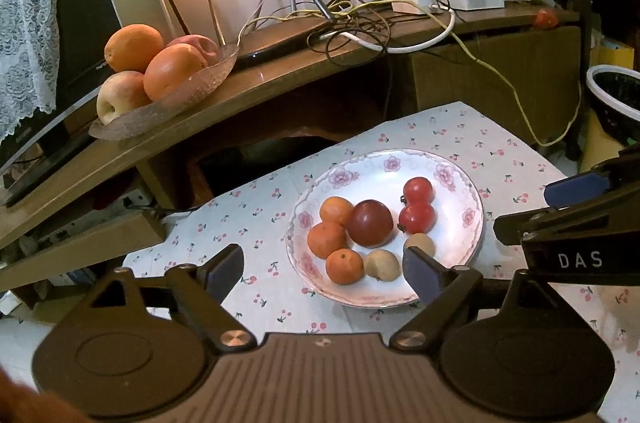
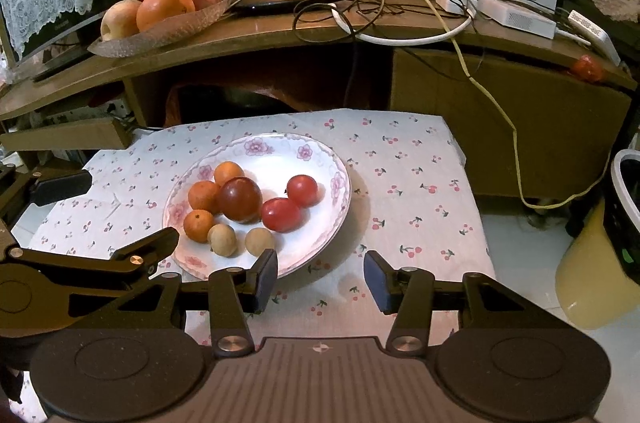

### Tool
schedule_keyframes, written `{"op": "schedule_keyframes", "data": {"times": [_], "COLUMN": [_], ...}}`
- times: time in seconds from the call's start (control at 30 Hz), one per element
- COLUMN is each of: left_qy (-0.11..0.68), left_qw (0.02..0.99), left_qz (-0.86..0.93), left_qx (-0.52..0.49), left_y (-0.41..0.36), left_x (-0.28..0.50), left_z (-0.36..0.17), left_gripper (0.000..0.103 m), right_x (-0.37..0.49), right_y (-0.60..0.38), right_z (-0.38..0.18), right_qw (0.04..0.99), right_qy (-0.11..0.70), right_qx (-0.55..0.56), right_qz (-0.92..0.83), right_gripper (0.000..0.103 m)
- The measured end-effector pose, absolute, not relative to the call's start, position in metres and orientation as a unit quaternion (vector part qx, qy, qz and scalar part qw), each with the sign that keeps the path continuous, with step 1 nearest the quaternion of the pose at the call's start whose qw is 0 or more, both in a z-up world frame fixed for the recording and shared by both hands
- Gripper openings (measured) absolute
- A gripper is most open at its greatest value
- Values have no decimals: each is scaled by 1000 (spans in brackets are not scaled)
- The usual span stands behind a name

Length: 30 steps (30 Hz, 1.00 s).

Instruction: Organize fruits

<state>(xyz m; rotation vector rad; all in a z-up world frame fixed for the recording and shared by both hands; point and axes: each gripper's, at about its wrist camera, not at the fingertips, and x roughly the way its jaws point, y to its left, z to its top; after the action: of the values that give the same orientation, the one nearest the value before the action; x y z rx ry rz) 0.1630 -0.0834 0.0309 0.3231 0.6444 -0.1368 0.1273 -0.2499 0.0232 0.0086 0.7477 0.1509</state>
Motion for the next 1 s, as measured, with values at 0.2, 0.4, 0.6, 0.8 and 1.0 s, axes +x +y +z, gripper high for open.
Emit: {"op": "schedule_keyframes", "data": {"times": [0.2, 0.4, 0.6, 0.8, 1.0], "left_qy": [319, 324, 327, 335, 337], "left_qw": [934, 933, 932, 931, 932], "left_qz": [-64, -64, -63, -63, -62], "left_qx": [151, 145, 142, 128, 117], "left_y": [-82, -80, -81, -78, -76], "left_x": [157, 152, 149, 144, 136], "left_z": [31, 30, 30, 30, 33], "left_gripper": [92, 92, 92, 92, 92], "right_x": [122, 117, 113, 110, 103], "right_y": [-250, -249, -249, -249, -248], "right_z": [24, 23, 22, 23, 22], "right_qw": [928, 927, 925, 925, 924], "right_qy": [367, 369, 372, 373, 376], "right_qx": [7, 7, 4, 7, 9], "right_qz": [72, 72, 71, 69, 67], "right_gripper": [49, 49, 50, 50, 50]}}
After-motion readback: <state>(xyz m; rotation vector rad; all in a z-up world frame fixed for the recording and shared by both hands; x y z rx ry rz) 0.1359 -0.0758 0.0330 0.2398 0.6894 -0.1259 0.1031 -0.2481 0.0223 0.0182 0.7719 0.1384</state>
